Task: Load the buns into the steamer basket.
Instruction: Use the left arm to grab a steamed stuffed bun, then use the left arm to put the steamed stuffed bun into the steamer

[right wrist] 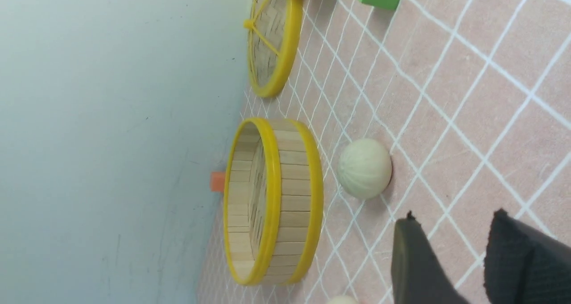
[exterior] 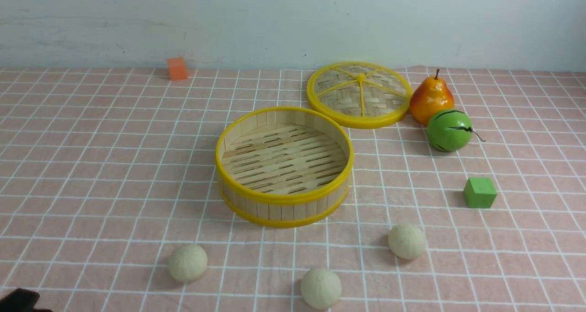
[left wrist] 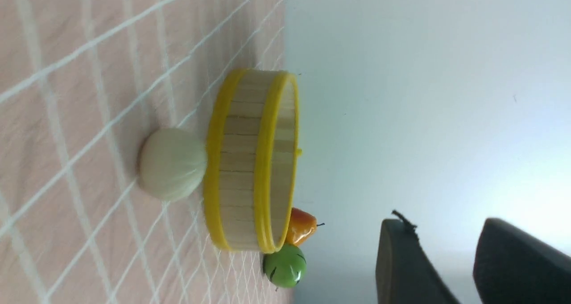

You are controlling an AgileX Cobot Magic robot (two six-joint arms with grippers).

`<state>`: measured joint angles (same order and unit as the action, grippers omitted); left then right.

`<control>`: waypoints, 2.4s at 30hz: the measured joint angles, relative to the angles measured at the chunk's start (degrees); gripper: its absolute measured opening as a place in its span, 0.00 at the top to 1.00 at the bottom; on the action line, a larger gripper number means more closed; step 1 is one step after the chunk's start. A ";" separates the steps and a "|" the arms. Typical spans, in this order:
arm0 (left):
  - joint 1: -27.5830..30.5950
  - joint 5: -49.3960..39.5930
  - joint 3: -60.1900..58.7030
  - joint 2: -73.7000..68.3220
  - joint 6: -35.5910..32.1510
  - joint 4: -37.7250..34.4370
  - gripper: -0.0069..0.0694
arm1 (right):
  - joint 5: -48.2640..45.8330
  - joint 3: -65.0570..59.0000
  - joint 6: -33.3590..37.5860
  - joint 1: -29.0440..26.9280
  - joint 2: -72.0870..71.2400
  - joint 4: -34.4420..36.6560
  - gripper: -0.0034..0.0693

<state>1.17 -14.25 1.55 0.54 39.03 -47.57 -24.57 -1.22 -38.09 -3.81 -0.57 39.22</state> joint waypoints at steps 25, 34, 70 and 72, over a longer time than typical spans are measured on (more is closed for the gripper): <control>-15.56 -44.27 58.45 -60.33 -42.95 35.40 0.93 | -20.38 48.40 65.51 7.72 56.15 -7.09 0.98; -27.22 -47.76 64.63 -82.23 -29.01 51.84 0.85 | -34.08 64.16 49.51 31.19 80.37 -33.55 0.97; -27.36 -42.59 76.49 -103.80 -22.03 54.94 0.90 | -31.64 64.58 44.01 33.02 85.21 -37.85 0.93; -27.36 -44.43 82.12 -103.42 -23.83 53.26 0.91 | -31.46 64.58 44.01 33.02 85.21 -37.85 0.92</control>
<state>-26.19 -58.68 83.67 -102.88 15.21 5.69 -56.03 63.35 5.92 29.21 84.64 1.36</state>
